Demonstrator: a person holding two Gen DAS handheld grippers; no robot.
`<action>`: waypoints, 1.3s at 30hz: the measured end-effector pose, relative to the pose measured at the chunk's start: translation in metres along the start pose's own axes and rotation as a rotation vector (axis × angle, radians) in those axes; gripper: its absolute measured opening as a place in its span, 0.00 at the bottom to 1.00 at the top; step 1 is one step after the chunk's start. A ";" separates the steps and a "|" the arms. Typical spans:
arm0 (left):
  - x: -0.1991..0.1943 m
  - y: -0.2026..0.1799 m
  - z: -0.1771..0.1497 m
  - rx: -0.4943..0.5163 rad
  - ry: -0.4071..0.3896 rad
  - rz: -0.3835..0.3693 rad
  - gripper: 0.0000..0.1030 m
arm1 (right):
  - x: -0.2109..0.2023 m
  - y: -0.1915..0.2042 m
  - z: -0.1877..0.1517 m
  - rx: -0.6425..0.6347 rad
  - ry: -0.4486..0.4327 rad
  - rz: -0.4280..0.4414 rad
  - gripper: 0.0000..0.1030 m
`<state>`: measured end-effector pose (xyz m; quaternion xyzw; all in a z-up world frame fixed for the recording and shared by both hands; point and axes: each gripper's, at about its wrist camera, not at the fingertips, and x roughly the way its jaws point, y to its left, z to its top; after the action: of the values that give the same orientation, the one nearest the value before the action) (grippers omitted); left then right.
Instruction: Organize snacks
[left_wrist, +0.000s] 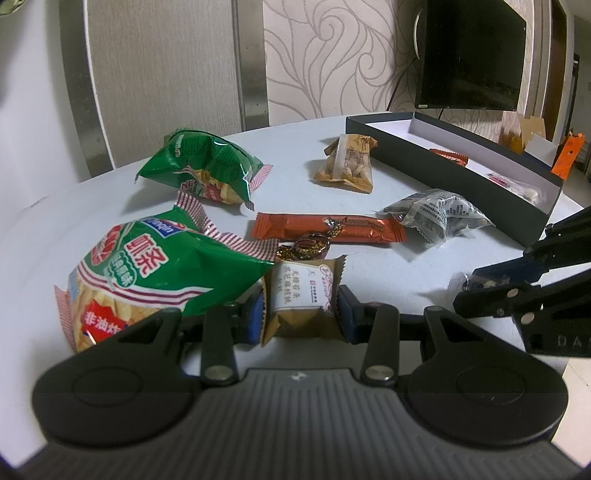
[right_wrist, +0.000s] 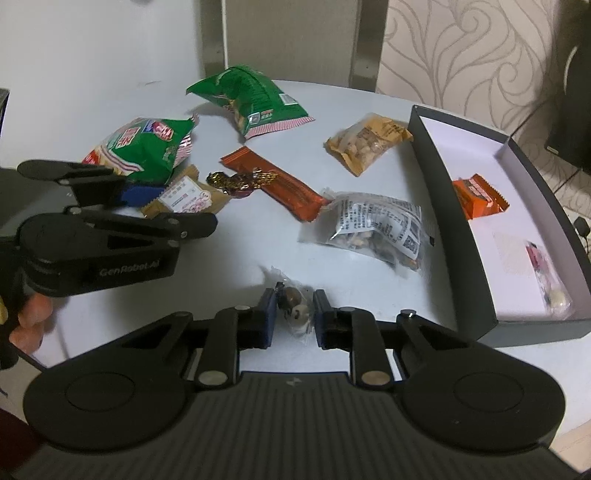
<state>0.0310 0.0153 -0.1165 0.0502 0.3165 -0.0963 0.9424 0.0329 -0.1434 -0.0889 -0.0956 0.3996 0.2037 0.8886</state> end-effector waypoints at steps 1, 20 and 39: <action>0.001 0.000 0.000 0.001 0.001 -0.002 0.42 | 0.000 -0.002 0.000 0.011 0.000 0.002 0.24; 0.003 -0.003 0.008 -0.011 0.026 -0.029 0.41 | -0.016 -0.011 0.011 0.093 -0.049 0.005 0.24; 0.002 -0.009 0.007 -0.002 0.033 -0.022 0.41 | -0.013 -0.021 -0.001 0.163 -0.039 0.024 0.62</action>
<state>0.0351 0.0054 -0.1121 0.0476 0.3326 -0.1053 0.9360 0.0337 -0.1664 -0.0790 -0.0144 0.3986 0.1830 0.8986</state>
